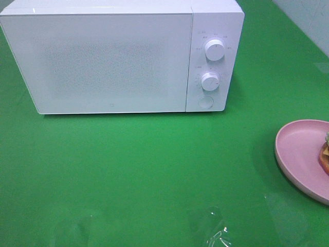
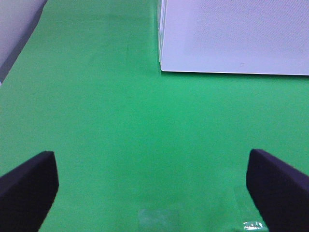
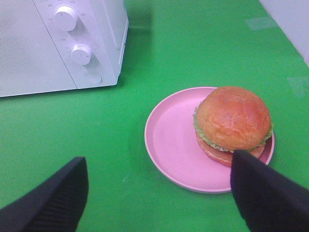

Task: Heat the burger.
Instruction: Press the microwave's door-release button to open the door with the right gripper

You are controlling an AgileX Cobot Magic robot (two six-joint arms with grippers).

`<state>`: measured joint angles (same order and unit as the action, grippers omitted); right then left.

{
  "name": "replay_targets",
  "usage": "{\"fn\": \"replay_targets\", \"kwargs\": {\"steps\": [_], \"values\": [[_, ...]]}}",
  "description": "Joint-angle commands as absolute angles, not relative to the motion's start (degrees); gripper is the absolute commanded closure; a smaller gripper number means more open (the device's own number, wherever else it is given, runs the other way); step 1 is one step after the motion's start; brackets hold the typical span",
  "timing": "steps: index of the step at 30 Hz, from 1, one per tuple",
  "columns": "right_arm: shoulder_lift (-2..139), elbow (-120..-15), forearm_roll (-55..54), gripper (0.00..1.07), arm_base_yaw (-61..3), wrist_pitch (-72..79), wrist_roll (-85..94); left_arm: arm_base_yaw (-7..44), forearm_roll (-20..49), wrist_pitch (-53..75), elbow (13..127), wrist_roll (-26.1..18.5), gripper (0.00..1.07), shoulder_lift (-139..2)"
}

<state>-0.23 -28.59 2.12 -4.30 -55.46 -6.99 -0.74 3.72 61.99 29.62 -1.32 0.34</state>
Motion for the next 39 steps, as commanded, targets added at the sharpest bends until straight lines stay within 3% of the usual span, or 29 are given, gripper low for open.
{"fn": "replay_targets", "kwargs": {"steps": [1, 20, 39], "values": [[-1.8, -28.4, 2.2, 0.31, -4.1, -54.8, -6.6, -0.7, 3.5, 61.3, 29.6, -0.9, 0.09, 1.1], [-0.7, -29.8, 1.9, 0.31, -4.1, -53.1, -7.9, -0.7, 3.5, 61.3, 29.6, -0.9, 0.09, 1.1], [19.0, -30.4, 1.8, 0.31, -4.1, -34.7, -7.8, -0.7, 3.5, 61.3, 29.6, -0.9, 0.09, 1.1]]}}
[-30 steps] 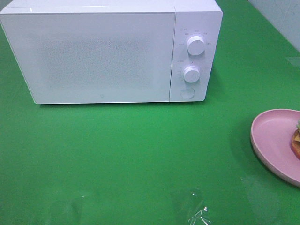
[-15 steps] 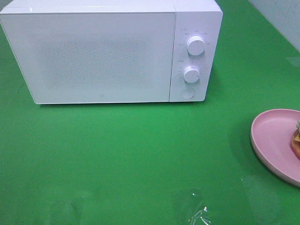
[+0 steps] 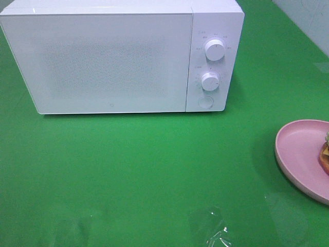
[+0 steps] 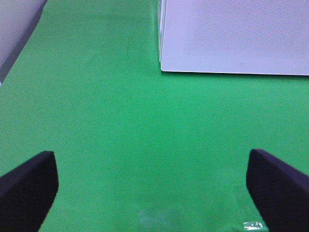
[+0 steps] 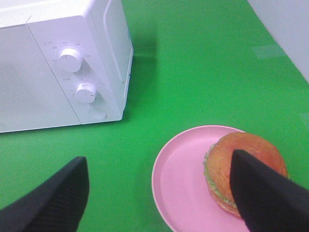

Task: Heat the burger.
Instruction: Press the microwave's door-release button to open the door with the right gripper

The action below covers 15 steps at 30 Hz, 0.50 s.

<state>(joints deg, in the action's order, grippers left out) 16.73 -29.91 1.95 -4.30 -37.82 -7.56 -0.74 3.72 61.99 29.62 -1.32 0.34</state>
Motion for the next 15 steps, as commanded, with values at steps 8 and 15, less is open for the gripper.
{"fn": "replay_targets", "kwargs": {"steps": [8, 15], "values": [[25.9, -30.4, 1.8, 0.31, -4.1, -29.1, -7.8, -0.7, 3.5, 61.3, 29.6, -0.9, 0.09, 1.1], [32.7, -30.4, 1.8, 0.31, -4.1, -21.6, -7.8, -0.7, 3.5, 61.3, 29.6, -0.9, 0.09, 1.1]]}}
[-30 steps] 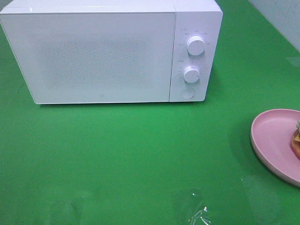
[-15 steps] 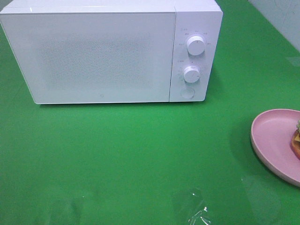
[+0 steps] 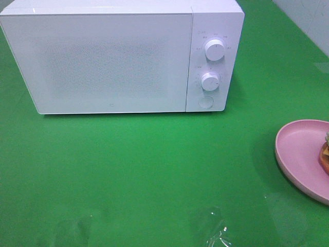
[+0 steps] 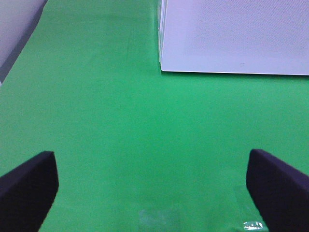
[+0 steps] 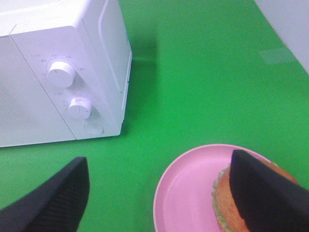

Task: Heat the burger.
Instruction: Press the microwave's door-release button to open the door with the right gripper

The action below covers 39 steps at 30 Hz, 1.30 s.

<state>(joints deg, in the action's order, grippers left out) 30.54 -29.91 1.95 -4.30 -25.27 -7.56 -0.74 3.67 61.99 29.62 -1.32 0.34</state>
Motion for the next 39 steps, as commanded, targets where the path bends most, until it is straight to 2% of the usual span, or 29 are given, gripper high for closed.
{"fn": "replay_targets", "kwargs": {"steps": [1, 30, 32, 35, 39], "values": [[32.7, -30.4, 1.8, 0.31, -4.1, -21.6, -7.8, -0.7, 3.5, 61.3, 29.6, -0.9, 0.09, 1.1], [61.0, -30.4, 2.0, 0.31, -4.1, 6.5, -7.8, -0.7, 3.5, 61.3, 29.6, -0.9, 0.09, 1.1], [63.7, -28.9, 2.0, 0.31, -4.1, 14.0, -7.3, -0.7, 3.5, 61.3, 29.6, -0.9, 0.09, 1.1], [63.9, -28.3, 2.0, 0.31, -4.1, 15.5, -7.2, -0.7, 3.5, 61.3, 29.6, -0.9, 0.09, 1.1], [64.7, -25.0, 1.8, 0.31, -4.1, 24.6, -7.0, -0.7, 3.5, 61.3, 29.6, -0.9, 0.09, 1.1]]}}
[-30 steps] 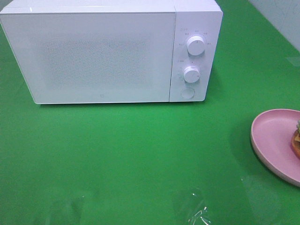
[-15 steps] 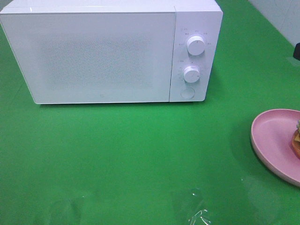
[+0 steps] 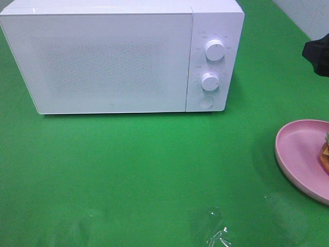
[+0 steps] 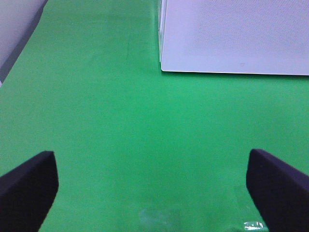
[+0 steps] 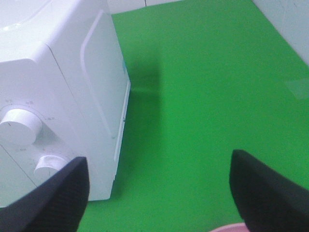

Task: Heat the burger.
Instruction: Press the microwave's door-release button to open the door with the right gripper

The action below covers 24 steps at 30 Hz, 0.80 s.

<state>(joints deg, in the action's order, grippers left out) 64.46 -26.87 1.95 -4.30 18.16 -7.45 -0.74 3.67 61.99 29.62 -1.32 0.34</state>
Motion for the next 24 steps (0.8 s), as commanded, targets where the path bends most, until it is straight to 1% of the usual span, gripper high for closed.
{"fn": "replay_targets", "kwargs": {"steps": [1, 6, 8, 9, 10, 11, 12, 13, 14, 15, 16, 19, 20, 21, 23, 24], "values": [[64.7, -23.5, 1.7, 0.31, -4.1, 27.7, -7.0, -0.7, 3.5, 61.3, 29.6, -0.9, 0.09, 1.1], [64.7, -21.5, -0.6, 0.31, -5.4, 31.7, -5.5, -0.7, 3.5, 61.3, 29.6, -0.9, 0.09, 1.1], [64.9, -19.3, -5.1, 0.31, -9.3, 37.5, 0.9, -0.7, 3.5, 61.3, 29.6, -0.9, 0.09, 1.1], [64.9, -19.3, -5.1, 0.31, -9.3, 37.5, 0.9, -0.7, 3.5, 61.3, 29.6, -0.9, 0.09, 1.1], [65.7, -18.5, -8.0, 0.31, -11.3, 39.8, 4.0, -0.7, 3.5, 61.3, 29.6, -0.9, 0.09, 1.1], [65.7, -18.5, -8.0, 0.31, -11.3, 39.8, 4.0, -0.7, 3.5, 61.3, 29.6, -0.9, 0.09, 1.1], [66.8, -18.1, -11.0, 0.31, -13.4, 41.5, 6.9, -0.7, 3.5, 61.3, 29.6, -1.0, 0.09, 1.1], [66.8, -18.1, -11.0, 0.31, -13.4, 41.5, 6.9, -0.7, 3.5, 61.3, 29.6, -1.0, 0.09, 1.1], [68.4, -17.9, -13.9, 0.31, -15.5, 42.8, 9.7, -0.7, 3.5, 61.3, 29.6, -1.0, 0.09, 1.1], [68.4, -17.9, -13.9, 0.31, -15.5, 42.8, 9.7, -0.7, 3.5, 61.3, 29.6, -1.0, 0.09, 1.1], [70.4, -17.9, -16.6, 0.31, -18.0, 43.7, 12.3, -0.7, 3.5, 61.3, 29.6, -1.0, 0.09, 1.1], [71.5, -17.9, -18.4, 0.31, -19.3, 44.4, 13.9, -0.7, 3.5, 61.3, 29.6, -1.0, 0.09, 1.1], [73.5, -17.9, -21.7, 0.31, -21.8, 45.8, 17.0, -0.7, 3.5, 61.3, 29.6, -1.0, 0.09, 1.1], [73.5, -17.9, -21.7, 0.31, -21.8, 45.8, 17.0, -0.7, 3.5, 61.3, 29.6, -1.0, 0.09, 1.1], [77.6, -17.9, -29.9, 0.31, -27.8, 50.5, 23.0, -0.7, 3.5, 61.3, 29.6, -1.0, 0.09, 1.1], [77.6, -17.9, -29.9, 0.31, -27.8, 50.5, 23.0, -0.7, 3.5, 61.3, 29.6, -1.0, 0.09, 1.1]]}}
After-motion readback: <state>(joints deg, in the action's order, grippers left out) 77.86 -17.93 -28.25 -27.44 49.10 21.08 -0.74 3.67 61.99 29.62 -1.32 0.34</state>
